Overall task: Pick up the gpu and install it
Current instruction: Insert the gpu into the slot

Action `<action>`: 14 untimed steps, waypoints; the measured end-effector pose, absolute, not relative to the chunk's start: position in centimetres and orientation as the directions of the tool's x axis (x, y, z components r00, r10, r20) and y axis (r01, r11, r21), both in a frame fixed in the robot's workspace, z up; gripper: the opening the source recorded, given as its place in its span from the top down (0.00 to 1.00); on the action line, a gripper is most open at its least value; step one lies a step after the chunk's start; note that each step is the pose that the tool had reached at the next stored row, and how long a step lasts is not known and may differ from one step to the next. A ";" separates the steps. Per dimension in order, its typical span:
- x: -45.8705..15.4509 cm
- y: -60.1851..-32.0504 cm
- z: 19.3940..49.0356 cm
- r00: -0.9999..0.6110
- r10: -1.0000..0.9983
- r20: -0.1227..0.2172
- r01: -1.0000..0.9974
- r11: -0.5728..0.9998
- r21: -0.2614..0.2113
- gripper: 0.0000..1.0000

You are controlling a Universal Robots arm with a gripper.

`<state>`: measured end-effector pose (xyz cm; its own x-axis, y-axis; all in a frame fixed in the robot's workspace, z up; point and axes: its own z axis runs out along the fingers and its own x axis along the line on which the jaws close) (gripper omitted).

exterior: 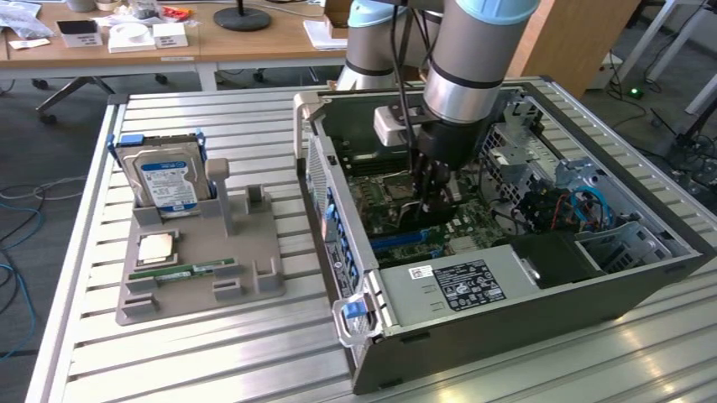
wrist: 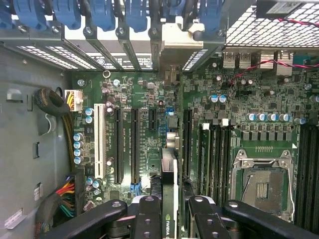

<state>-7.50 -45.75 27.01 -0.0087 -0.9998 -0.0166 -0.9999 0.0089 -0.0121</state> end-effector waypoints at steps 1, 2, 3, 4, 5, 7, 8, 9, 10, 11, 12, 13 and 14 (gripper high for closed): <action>-7.5 -45.8 27.0 -0.009 -1.000 -0.017 -1.000 0.009 -0.012 0.74; -7.6 -45.8 27.0 -0.009 -1.000 -0.017 -1.000 0.009 -0.012 0.74; -7.6 -45.8 27.0 -0.009 -1.000 -0.017 -1.000 0.009 -0.012 0.74; -7.6 -45.8 27.0 -0.009 -1.000 -0.017 -1.000 0.009 -0.012 0.74; -7.6 -45.8 27.0 -0.009 -1.000 -0.017 -1.000 0.009 -0.012 0.74; -7.6 -45.8 27.0 -0.009 -1.000 -0.017 -1.000 0.009 -0.012 0.74; -7.6 -45.8 27.0 -0.009 -1.000 -0.017 -1.000 0.009 -0.012 0.74; -7.6 -45.8 27.0 -0.009 -1.000 -0.017 -1.000 0.009 -0.012 0.74; -7.6 -45.8 27.0 -0.009 -1.000 -0.017 -1.000 0.009 -0.012 0.74; -7.7 -45.8 27.0 -0.009 -1.000 -0.017 -1.000 0.009 -0.012 0.74; -7.7 -45.8 27.0 -0.009 -1.000 -0.017 -1.000 0.009 -0.012 0.74; -7.7 -45.8 27.0 -0.009 -1.000 -0.017 -1.000 0.009 -0.012 0.74; -7.7 -45.8 27.0 -0.009 -1.000 -0.017 -1.000 0.009 -0.012 0.74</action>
